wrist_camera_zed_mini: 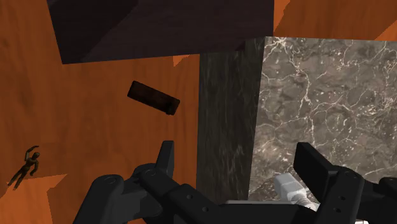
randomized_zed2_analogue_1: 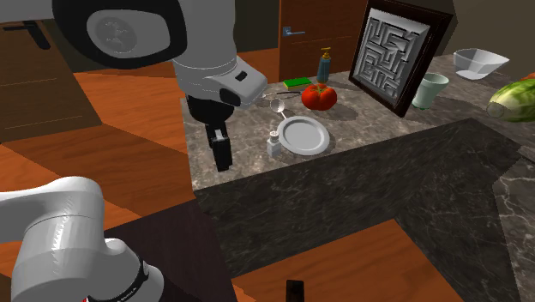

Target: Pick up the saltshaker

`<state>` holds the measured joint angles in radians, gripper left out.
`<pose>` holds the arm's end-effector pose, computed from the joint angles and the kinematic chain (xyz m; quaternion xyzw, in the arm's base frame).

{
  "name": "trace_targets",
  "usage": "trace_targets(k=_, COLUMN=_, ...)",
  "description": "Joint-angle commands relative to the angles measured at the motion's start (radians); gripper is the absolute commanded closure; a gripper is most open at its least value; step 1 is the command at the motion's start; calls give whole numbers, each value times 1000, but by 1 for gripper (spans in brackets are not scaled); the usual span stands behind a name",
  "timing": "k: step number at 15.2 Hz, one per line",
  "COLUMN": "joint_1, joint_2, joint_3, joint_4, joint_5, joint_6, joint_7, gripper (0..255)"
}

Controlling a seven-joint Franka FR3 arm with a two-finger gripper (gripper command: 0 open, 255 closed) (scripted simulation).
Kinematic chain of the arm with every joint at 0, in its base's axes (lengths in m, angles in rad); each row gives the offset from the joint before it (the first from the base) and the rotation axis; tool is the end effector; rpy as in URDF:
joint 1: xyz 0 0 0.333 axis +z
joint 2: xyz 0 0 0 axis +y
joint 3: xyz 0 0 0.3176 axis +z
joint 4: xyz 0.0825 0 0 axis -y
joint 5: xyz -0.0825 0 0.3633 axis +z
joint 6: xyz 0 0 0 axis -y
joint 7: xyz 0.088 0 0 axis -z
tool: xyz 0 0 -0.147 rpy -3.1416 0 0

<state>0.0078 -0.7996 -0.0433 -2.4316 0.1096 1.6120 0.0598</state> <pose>0.2828 0.0034 0.5260 -0.9965 0.0436 0.0116 0.0700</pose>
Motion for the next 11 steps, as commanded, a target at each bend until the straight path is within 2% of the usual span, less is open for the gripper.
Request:
trace_targets(k=1, joint_1=0, joint_2=0, joint_3=0, joint_4=0, joint_5=0, joint_6=0, joint_7=0, gripper=0)
trace_targets(k=11, joint_1=44, joint_2=312, joint_3=165, joint_4=92, joint_5=42, joint_6=241, joint_7=159, gripper=0)
